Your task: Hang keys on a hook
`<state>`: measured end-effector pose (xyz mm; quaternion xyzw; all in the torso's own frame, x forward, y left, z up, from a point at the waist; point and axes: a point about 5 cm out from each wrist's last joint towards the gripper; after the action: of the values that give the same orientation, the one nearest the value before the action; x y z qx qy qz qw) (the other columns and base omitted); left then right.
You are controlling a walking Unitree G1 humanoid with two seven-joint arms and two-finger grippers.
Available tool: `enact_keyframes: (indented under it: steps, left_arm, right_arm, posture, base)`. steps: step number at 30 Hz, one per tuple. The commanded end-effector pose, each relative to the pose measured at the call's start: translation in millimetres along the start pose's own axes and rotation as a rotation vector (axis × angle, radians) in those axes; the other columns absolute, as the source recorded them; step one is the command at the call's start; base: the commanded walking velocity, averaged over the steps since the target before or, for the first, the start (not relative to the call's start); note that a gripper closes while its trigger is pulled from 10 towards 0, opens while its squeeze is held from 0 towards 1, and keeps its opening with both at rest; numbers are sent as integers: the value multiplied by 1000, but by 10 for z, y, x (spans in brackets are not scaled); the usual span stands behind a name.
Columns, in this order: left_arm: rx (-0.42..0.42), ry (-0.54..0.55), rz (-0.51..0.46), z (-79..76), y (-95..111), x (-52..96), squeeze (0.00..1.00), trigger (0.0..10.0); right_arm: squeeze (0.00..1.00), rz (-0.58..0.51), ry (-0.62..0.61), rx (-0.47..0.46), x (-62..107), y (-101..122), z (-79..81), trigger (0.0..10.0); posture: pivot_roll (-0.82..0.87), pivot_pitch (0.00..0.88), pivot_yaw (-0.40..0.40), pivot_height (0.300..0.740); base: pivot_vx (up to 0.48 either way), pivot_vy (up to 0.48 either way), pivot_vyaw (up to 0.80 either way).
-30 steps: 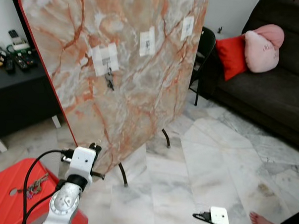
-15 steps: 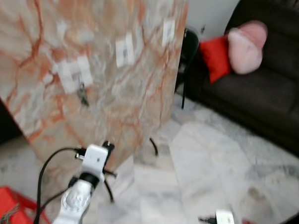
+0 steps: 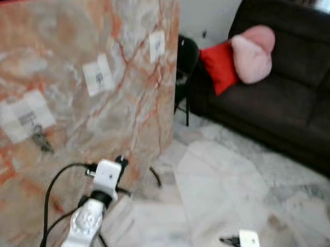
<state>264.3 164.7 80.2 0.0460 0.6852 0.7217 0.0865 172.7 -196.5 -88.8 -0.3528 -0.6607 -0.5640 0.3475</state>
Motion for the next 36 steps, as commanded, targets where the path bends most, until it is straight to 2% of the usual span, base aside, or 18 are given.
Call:
enact_keyframes:
  steps: [1, 9, 13, 24, 30, 36]
  left_arm:
    - [-22, 21, -6, 78, 36, -1, 0, 10000]
    - [6, 62, -34, 96, 78, -8, 0, 10000]
    - [15, 61, -57, 88, 107, -6, 0, 10000]
    - [32, 28, -97, 22, 187, 4, 0, 10000]
    - [8, 54, -179, 44, 346, 66, 0, 10000]
    - [1, 138, -259, 118, 561, 175, 0, 10000]
  right_arm:
    - [0, -25, 20, -9, -10, 73, 88, 10000]
    - [0, -43, 40, 20, -10, 92, 94, 10000]
    - [0, -39, 35, -1, -10, 84, 95, 10000]
    - [0, -36, 26, -10, -9, 71, 96, 10000]
    - [0, -36, 28, -6, -9, 73, 101, 10000]
    - [0, -35, 28, -3, -9, 75, 96, 10000]
  posture:
    - [70, 0, -72, 740]
    - [71, 0, -71, 740]
    - [71, 0, -71, 740]
    - [70, 0, -68, 740]
    - [71, 0, -67, 740]
    - [75, 0, -70, 740]
  base:
    - [469, 0, 0]
    - [459, 0, 100]
    - [0, 0, 705]
    - [0, 0, 0]
    - [0, 0, 0]
    - [0, 0, 0]
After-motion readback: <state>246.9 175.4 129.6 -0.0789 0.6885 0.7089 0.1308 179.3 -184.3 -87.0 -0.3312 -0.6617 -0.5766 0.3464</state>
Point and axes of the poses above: a point about 5 cm out from each wrist's last joint towards the gripper, its own x axis pointing back from the gripper into the wrist, its own y axis along the axis of the wrist's last joint, z = x × y, and after that the axes turned 10 degrees about x, right-handed
